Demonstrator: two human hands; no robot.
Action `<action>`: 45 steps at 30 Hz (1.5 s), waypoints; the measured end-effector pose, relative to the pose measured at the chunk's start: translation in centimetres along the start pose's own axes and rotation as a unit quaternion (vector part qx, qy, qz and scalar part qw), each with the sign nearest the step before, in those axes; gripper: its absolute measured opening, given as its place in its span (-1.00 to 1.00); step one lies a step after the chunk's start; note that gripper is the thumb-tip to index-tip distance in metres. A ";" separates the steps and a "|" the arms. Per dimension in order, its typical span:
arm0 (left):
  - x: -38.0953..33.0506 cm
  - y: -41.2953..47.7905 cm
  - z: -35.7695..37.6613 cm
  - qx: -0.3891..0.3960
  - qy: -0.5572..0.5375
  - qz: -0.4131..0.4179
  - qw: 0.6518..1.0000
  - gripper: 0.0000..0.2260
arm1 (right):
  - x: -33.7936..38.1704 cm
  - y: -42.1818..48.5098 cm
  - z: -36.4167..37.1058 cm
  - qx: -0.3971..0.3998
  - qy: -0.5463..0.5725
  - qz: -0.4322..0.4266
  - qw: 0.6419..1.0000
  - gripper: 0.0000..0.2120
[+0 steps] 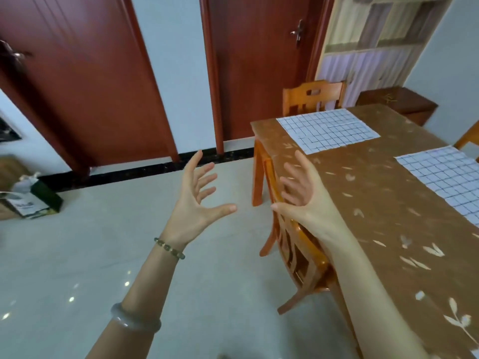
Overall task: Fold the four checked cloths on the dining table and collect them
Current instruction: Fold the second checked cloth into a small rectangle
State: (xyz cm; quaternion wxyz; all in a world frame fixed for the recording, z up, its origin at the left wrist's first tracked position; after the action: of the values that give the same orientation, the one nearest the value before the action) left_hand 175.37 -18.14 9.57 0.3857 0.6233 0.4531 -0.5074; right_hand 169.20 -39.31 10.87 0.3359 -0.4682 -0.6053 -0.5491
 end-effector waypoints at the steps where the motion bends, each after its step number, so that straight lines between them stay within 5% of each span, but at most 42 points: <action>1: 0.5 1.0 -1.2 -0.003 0.002 -0.003 1.000 -0.04 | -0.6 1.3 1.0 0.006 -0.003 0.004 1.000 -0.03; 29: 7.7 45.5 -9.6 -0.024 0.003 -0.056 0.998 -0.01 | -21.5 44.1 2.0 0.020 -0.027 0.053 0.998 -0.08; 45: 8.2 79.5 -10.3 0.170 0.008 -0.001 0.985 0.00 | -30.5 67.2 -0.4 -0.147 -0.106 0.082 0.980 -0.10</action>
State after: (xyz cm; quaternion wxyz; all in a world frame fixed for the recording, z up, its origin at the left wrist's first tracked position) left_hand 254.93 -30.23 5.10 0.2703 0.6832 0.3642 -0.5723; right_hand 242.30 -48.52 6.38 0.2412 -0.6160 -0.5099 -0.5498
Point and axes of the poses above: each hand's wrist, its own y-axis towards the middle knuckle, its own z-axis out of the palm, x = y × z, the point moved 5 cm from there along y, towards the middle knuckle, and after that the axes turned 14 degrees about -z, right-handed, at the moved point
